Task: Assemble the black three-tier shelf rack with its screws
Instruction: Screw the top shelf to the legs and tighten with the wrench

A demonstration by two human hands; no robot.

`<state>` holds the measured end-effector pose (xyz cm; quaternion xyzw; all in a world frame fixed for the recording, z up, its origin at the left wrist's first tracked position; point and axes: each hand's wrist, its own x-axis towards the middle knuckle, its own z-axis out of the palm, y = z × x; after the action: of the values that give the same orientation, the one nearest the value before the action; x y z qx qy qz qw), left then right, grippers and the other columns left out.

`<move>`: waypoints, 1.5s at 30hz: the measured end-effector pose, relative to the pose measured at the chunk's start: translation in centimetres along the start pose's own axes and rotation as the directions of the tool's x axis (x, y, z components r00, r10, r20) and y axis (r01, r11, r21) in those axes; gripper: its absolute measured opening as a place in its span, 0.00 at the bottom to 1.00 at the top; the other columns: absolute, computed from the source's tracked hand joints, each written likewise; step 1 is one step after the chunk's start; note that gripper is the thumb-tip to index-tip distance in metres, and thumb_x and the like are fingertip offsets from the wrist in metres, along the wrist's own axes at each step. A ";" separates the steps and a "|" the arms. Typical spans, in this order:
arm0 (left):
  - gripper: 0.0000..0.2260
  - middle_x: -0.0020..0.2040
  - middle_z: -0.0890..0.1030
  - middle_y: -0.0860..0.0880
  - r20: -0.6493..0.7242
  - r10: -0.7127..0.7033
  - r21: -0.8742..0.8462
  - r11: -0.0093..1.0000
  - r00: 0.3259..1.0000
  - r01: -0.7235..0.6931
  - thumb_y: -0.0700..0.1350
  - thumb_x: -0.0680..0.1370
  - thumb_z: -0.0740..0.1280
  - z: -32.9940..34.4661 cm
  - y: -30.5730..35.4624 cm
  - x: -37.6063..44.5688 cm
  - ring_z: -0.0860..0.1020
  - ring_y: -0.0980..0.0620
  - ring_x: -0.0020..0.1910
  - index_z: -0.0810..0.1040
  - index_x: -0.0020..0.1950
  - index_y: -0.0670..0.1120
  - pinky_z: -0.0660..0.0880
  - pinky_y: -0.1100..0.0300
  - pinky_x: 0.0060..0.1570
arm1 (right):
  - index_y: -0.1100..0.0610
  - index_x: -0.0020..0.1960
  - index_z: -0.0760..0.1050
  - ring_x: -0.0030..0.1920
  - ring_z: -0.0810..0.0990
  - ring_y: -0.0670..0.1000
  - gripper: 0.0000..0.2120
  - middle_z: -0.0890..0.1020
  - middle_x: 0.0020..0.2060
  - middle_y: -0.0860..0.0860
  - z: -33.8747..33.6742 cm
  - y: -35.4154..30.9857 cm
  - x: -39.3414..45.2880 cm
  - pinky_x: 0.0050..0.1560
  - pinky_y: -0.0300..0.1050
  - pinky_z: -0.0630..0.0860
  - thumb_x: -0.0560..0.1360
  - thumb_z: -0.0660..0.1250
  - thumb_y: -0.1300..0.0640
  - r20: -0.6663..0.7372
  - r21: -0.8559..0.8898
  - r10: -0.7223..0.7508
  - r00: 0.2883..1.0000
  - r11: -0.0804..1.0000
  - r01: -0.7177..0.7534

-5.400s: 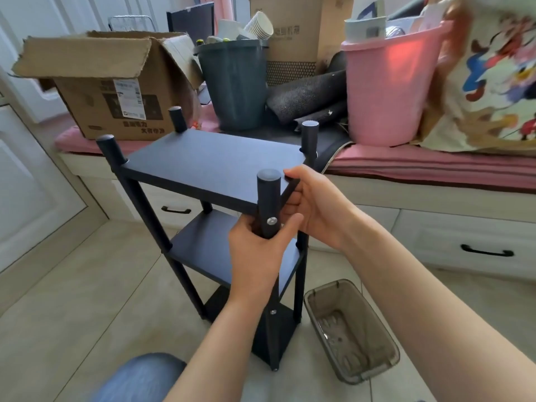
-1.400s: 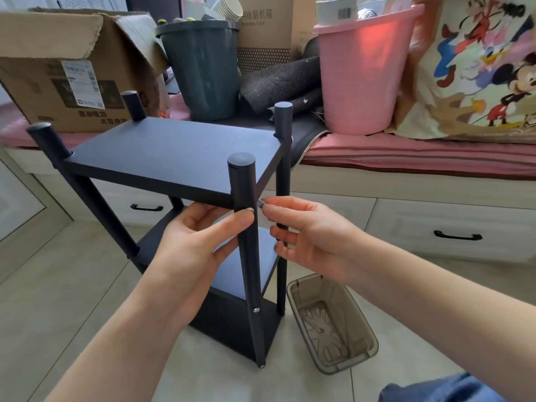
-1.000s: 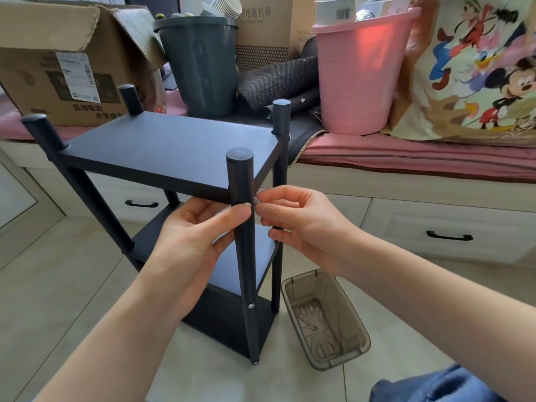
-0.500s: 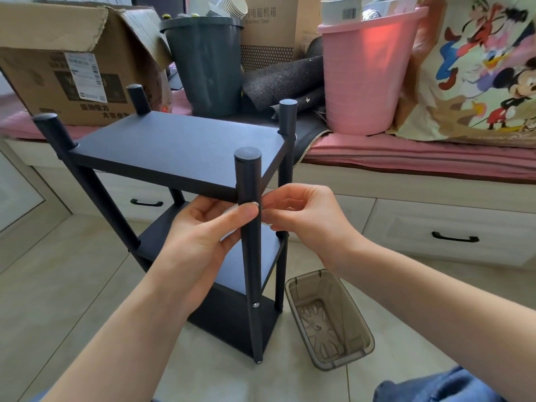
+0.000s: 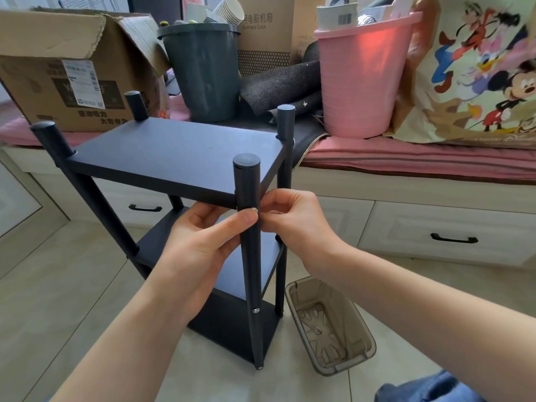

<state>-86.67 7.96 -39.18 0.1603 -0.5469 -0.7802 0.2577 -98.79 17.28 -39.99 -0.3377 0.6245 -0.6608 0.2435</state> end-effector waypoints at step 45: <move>0.13 0.53 0.87 0.50 0.010 0.009 -0.025 1.000 1.000 -0.009 0.49 0.63 0.77 0.0 -0.7 0.1 0.85 0.51 0.54 0.88 0.47 0.55 0.81 0.63 0.46 | 0.55 0.47 0.83 0.45 0.84 0.46 0.05 0.85 0.40 0.47 -2.8 -0.9 -0.1 0.50 0.38 0.80 0.74 0.73 0.64 -0.016 -0.142 0.020 1.000 0.990 -0.022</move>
<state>-86.93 8.08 -39.86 0.1507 -0.5393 -0.7865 0.2606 -100.74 19.25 -39.08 -0.3429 0.6754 -0.6143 0.2211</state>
